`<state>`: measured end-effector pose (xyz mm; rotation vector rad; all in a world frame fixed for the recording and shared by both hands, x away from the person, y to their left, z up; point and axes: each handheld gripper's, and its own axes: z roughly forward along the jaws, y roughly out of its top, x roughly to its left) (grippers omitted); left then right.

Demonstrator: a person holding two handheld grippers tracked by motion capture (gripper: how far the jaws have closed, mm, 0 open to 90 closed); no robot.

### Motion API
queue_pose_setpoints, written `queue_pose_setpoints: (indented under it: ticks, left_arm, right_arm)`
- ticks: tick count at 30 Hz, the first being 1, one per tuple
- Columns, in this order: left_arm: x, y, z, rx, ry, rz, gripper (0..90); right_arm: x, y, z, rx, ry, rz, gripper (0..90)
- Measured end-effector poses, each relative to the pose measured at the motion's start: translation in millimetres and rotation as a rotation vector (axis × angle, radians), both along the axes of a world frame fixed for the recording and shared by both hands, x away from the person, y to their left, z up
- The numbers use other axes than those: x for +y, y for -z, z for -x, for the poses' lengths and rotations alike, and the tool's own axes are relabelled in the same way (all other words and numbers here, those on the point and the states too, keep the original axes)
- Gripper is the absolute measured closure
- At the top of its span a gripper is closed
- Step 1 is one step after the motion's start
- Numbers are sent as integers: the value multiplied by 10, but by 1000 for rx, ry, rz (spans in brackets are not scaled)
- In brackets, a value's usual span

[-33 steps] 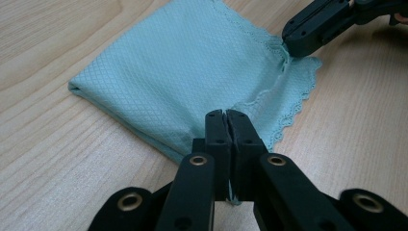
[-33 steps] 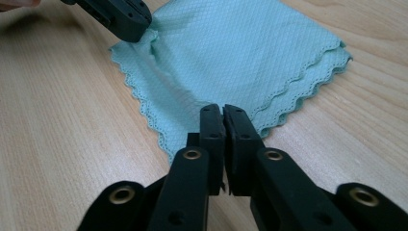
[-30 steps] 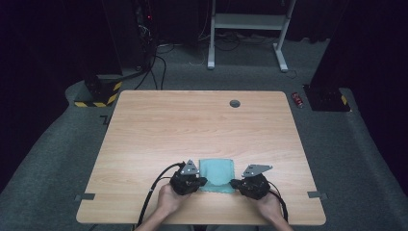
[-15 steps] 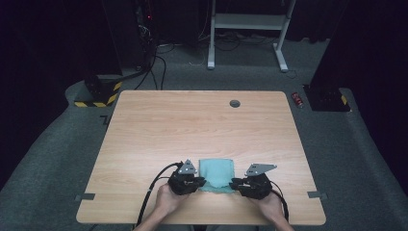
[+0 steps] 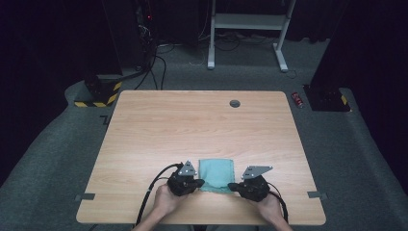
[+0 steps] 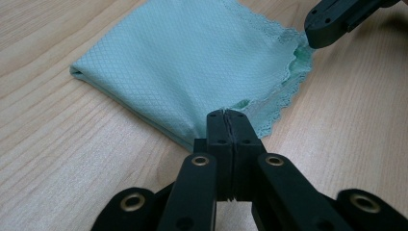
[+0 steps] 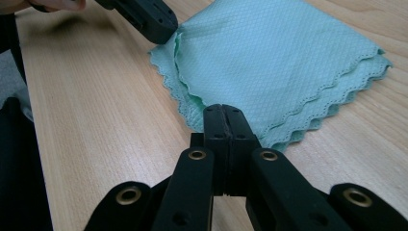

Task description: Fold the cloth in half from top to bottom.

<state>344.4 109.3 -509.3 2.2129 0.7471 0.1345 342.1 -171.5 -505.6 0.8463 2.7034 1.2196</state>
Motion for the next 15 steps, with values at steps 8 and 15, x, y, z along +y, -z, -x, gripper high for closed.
queue_pose_setpoints:
  ticks: [8,15]
  left_arm:
    - [63,4,39,23,-7,39,842]
    - [113,-58,63,14,-21,85,766]
  right_arm:
    - [-26,-7,13,-5,8,-35,834]
    - [-57,-53,3,-17,40,-76,817]
